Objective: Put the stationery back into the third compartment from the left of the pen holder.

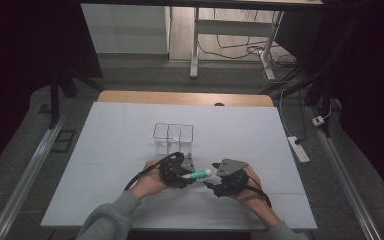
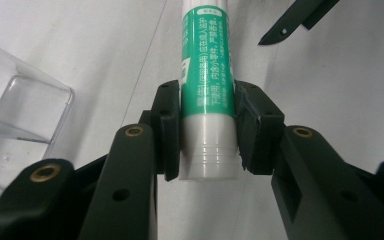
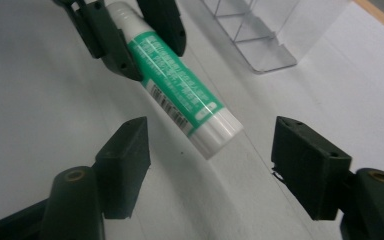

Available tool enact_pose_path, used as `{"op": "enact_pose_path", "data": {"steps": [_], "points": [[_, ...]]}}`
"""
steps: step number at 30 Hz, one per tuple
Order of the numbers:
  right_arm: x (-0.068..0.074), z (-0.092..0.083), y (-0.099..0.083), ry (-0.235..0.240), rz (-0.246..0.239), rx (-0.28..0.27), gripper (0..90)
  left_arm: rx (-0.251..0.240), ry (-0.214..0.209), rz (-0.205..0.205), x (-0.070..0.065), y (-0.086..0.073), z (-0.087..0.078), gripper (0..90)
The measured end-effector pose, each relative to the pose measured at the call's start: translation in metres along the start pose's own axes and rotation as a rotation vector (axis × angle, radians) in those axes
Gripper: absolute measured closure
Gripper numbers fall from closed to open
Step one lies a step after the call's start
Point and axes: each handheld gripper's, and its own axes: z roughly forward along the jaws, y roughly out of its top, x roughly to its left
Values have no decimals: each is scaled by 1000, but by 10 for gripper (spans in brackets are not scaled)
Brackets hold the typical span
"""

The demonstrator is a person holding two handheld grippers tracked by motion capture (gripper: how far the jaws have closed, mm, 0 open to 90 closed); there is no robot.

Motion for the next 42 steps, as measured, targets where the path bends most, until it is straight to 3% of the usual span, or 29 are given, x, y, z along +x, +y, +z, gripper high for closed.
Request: {"op": "enact_pose_path", "data": {"steps": [9, 11, 12, 13, 16, 20, 23, 24, 27, 32, 42], "points": [[9, 7, 9, 6, -110, 48, 426, 4, -21, 20, -3, 4, 3, 647], [15, 10, 11, -12, -192, 74, 486, 7, -27, 25, -4, 5, 2, 647], [15, 10, 11, -12, -192, 74, 486, 4, -34, 32, -4, 5, 1, 647], [20, 12, 12, -31, -249, 100, 525, -4, -39, 32, -5, 5, 1, 647], [23, 14, 12, -40, -278, 117, 552, 0, -44, 39, -5, 5, -1, 647], [25, 15, 12, -25, -356, 149, 605, -17, -55, 46, -5, 5, -1, 644], [30, 17, 11, -19, -354, 132, 636, -38, -56, 50, -5, 4, -3, 631], [28, 16, 11, -15, -384, 144, 641, -45, -53, 48, -4, 4, -4, 620], [27, 15, 11, -2, -361, 133, 648, -64, -21, 35, -2, 2, -8, 576], [19, 11, 9, -15, -327, 125, 648, -121, 17, -26, 4, -3, -17, 433], [8, 4, 7, -17, -162, 50, 648, -203, 10, -143, 15, -18, -23, 372]]}}
